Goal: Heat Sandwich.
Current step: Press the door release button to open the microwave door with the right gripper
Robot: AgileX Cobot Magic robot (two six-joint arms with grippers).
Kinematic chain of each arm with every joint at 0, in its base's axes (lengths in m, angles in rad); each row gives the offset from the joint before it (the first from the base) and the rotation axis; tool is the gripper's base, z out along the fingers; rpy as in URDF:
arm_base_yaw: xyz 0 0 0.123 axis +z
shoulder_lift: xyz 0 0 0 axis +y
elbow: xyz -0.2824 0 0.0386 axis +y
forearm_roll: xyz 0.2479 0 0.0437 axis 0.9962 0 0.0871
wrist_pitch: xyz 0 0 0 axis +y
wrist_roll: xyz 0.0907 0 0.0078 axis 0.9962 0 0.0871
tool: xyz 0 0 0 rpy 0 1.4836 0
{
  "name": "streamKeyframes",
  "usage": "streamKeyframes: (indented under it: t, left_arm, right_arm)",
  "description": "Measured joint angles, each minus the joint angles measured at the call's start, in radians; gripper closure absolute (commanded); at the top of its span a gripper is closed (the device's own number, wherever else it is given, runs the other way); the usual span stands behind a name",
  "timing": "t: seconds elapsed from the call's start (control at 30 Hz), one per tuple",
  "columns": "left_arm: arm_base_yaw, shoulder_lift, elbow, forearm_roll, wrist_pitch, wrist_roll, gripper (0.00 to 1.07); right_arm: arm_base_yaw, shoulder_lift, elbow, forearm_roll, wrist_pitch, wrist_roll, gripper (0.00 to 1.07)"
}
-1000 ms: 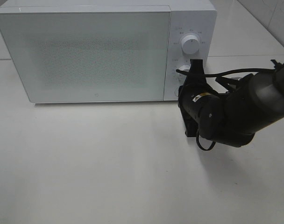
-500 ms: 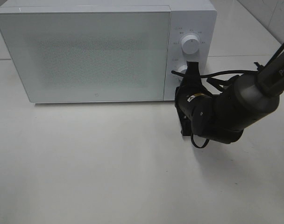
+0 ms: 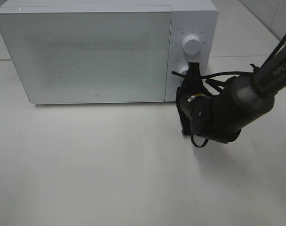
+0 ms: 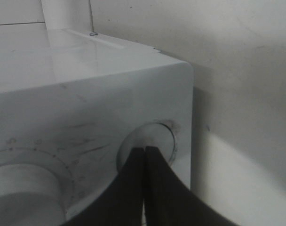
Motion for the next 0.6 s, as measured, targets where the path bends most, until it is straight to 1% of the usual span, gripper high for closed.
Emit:
streamKeyframes:
  t: [0.43, 0.6]
  left_arm:
    - [0.000, 0.000, 0.000, 0.000, 0.000, 0.000, 0.07]
    - [0.000, 0.000, 0.000, 0.000, 0.000, 0.000, 0.07]
  right_arm:
    - [0.000, 0.007, -0.008, 0.016, -0.016, -0.004, 1.07]
    - [0.001, 0.024, -0.032, 0.036, -0.015, -0.004, 1.07]
